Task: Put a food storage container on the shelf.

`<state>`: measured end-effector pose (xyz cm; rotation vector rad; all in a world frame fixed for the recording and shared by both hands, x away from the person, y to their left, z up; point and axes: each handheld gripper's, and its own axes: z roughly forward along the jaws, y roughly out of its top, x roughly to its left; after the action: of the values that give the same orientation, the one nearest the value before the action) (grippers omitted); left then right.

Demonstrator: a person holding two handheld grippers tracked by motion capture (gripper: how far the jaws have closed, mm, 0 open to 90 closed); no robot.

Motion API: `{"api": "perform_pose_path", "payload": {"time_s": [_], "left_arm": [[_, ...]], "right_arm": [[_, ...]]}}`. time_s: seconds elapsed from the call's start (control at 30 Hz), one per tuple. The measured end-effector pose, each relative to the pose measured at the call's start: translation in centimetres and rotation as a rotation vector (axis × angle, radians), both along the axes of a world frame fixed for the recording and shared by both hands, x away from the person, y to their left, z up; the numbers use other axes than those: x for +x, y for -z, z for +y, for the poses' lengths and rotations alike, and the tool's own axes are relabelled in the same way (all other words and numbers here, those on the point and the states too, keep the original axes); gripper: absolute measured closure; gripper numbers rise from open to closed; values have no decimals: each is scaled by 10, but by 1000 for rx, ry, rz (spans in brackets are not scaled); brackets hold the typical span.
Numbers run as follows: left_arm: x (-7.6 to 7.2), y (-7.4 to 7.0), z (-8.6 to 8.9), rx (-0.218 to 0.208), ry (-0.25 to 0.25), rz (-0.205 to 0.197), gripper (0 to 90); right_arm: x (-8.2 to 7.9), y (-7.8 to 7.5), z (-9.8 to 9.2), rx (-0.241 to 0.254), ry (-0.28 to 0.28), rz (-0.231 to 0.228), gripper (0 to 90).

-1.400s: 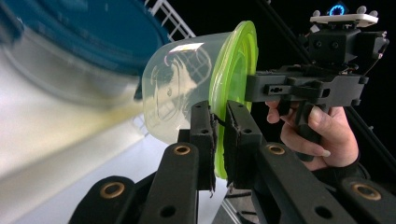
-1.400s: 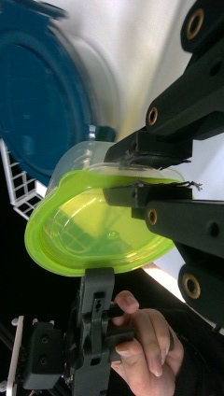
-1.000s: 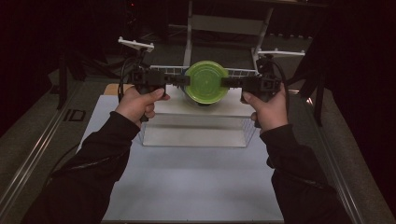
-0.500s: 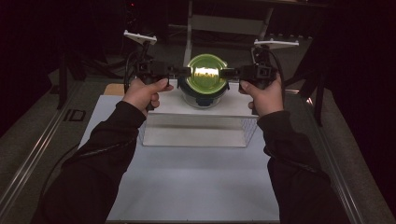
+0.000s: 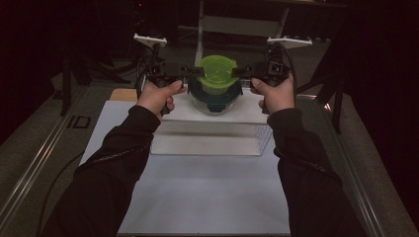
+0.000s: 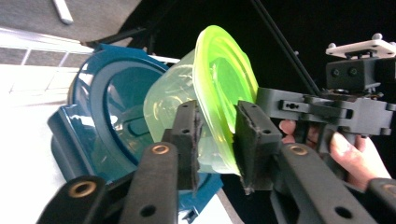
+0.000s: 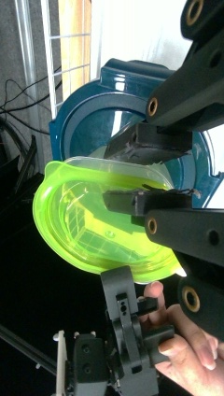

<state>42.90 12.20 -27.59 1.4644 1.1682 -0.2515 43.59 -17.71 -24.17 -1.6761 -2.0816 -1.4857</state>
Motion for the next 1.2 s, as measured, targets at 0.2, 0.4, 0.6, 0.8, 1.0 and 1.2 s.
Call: {"api": "perform_pose_path", "payload": {"time_s": [0.2,0.4,0.6,0.8,1.0,1.2], "left_arm": [[3,-1,-6,46,-19,-15,600],[4,-1,-9,46,-16,-44,480],[0,-4,-2,30,-20,-68,372],[-17,-6,10,22,-3,-178,233],[-40,-2,19,66,-40,-325,0],[-64,7,20,154,-19,-396,0]], "right_arm": [[6,3,0,11,15,9,691],[8,3,-1,35,0,-4,525],[5,-1,-5,38,-3,-45,411],[-5,-4,-13,54,-45,-107,264],[-21,3,-19,25,-73,-170,229],[-38,16,-19,-26,-99,-223,239]]}}
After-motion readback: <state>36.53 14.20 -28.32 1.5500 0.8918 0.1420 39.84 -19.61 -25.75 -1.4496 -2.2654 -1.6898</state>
